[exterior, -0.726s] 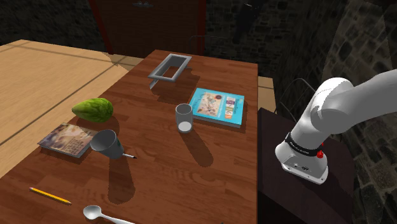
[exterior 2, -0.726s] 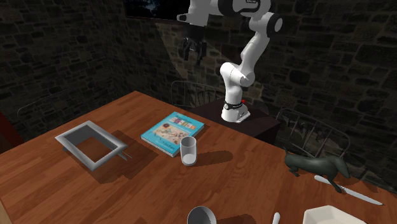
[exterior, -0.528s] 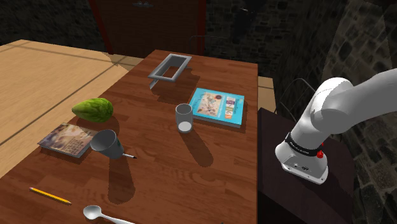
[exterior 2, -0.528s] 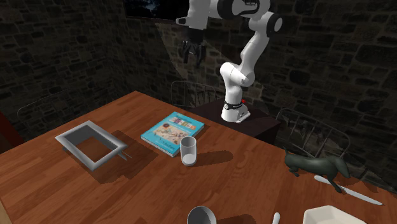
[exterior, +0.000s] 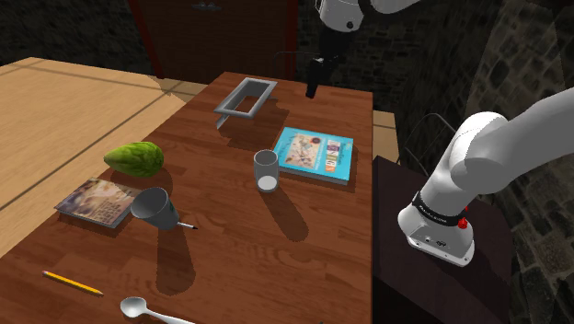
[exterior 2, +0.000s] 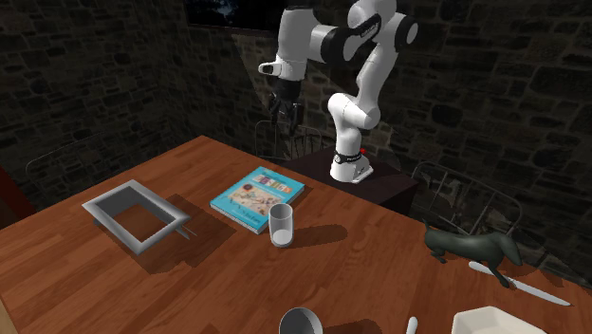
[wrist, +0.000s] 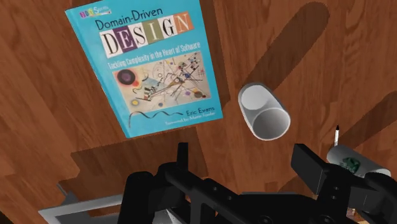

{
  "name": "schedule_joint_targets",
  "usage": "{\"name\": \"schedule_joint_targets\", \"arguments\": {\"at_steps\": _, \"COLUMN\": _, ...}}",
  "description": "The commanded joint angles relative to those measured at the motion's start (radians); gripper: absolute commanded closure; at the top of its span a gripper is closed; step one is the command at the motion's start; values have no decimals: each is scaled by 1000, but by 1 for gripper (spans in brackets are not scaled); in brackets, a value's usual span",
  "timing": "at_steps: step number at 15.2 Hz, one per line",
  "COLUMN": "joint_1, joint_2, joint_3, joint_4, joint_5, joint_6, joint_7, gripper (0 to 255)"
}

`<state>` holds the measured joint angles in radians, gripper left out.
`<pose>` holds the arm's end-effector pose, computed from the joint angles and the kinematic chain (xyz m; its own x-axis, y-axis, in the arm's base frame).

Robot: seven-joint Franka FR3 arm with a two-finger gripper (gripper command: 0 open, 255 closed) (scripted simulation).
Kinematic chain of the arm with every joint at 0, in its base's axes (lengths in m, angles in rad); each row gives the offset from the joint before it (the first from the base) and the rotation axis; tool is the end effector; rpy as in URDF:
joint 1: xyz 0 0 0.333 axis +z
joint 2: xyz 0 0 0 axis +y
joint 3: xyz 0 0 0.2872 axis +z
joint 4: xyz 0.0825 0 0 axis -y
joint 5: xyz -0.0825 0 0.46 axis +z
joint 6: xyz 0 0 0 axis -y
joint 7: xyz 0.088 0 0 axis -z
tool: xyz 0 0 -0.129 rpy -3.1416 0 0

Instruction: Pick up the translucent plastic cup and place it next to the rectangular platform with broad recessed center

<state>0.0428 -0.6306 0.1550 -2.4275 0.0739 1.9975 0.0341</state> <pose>0.4669 0.0989 0.4783 0.9737 0.1178 0.1951 0.1176 -0.9930 0.0126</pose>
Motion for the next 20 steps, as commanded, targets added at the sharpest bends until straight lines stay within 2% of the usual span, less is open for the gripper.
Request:
{"name": "schedule_joint_targets", "arguments": {"at_steps": 1, "joint_1": 4, "joint_2": 39, "joint_3": 23, "joint_4": -27, "joint_5": 2, "joint_6": 66, "joint_7": 19, "gripper": 0}}
{"name": "schedule_joint_targets", "arguments": {"at_steps": 10, "joint_1": -3, "joint_2": 312, "joint_3": 136, "joint_4": -51, "joint_5": -39, "joint_6": 345, "joint_7": 131, "gripper": 0}}
{"name": "schedule_joint_targets", "arguments": {"at_steps": 16, "joint_1": -24, "joint_2": 541, "joint_3": 204, "joint_4": -5, "joint_5": -156, "joint_6": 503, "joint_7": 260, "gripper": 0}}
{"name": "schedule_joint_targets", "arguments": {"at_steps": 20, "joint_1": -29, "joint_2": 601, "joint_3": 207, "joint_4": -3, "joint_5": -200, "joint_6": 554, "joint_7": 295, "gripper": 0}}
